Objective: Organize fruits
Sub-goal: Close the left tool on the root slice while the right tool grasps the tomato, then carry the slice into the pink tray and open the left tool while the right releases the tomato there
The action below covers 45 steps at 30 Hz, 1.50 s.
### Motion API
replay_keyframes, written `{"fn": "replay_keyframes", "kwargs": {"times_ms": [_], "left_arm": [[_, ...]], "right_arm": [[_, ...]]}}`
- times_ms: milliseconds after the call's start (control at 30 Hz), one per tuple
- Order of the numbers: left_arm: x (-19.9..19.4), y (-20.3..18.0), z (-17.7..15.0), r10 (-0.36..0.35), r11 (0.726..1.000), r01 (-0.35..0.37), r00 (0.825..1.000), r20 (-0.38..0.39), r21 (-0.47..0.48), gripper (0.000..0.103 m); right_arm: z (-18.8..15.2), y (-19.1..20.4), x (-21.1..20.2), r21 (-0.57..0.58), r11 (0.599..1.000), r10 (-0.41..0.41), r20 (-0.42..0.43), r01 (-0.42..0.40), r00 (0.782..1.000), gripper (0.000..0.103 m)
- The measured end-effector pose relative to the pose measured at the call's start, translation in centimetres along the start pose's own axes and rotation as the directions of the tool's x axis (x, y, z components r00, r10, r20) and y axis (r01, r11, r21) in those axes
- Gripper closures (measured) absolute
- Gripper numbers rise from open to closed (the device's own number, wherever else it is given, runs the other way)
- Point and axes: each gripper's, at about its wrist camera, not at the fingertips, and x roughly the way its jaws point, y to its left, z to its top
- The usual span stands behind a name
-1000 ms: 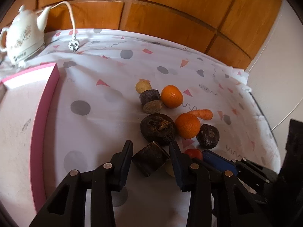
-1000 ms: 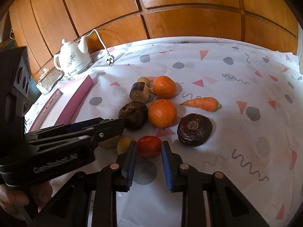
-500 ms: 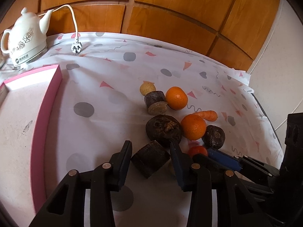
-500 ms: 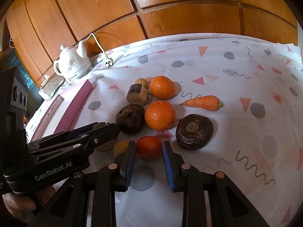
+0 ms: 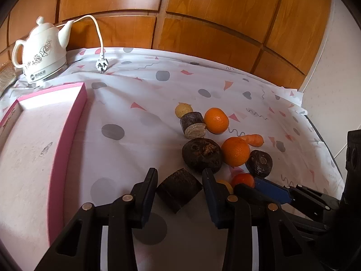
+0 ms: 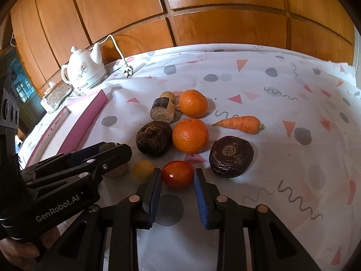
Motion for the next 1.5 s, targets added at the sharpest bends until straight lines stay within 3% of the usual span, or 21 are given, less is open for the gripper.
{"fn": "replay_keyframes", "kwargs": {"times_ms": [300,600,1033,1233,1333,1433,1500], "left_arm": [[-2.5,0.2,-0.1,0.03,1.0,-0.03,0.999,0.027,0.001,0.062],[-7.0,3.7,0.9,0.153,0.986,-0.145,0.983,0.103,-0.079,0.062],[-10.3,11.1,0.5,0.351,0.921,-0.32,0.929,0.116,-0.223,0.062],[-11.3,14.7,-0.2,0.458,0.856,-0.413,0.884,0.089,-0.31,0.061],[-11.8,16.0,-0.5,0.492,0.829,-0.441,0.868,0.074,-0.343,0.061],[-12.4,16.9,-0.8,0.501,0.815,-0.442,0.862,0.072,-0.374,0.06],[-12.9,16.9,-0.8,0.507,0.812,-0.442,0.858,0.085,-0.382,0.052]], "right_arm": [[-0.2,0.4,-1.9,-0.002,1.0,-0.012,0.019,0.012,1.0,0.075],[1.6,3.7,-2.6,-0.074,0.995,0.074,0.02,-0.073,0.997,0.075],[4.4,12.9,-0.6,-0.258,0.932,0.243,-0.075,-0.254,0.967,0.075],[5.3,16.5,1.2,-0.272,0.913,0.286,-0.108,-0.305,0.952,0.074],[5.8,18.1,2.2,-0.251,0.909,0.313,-0.121,-0.334,0.942,0.074],[5.9,19.7,2.4,-0.274,0.901,0.317,-0.114,-0.336,0.942,0.073],[5.8,20.2,2.4,-0.275,0.898,0.323,-0.117,-0.344,0.939,0.067]]}}
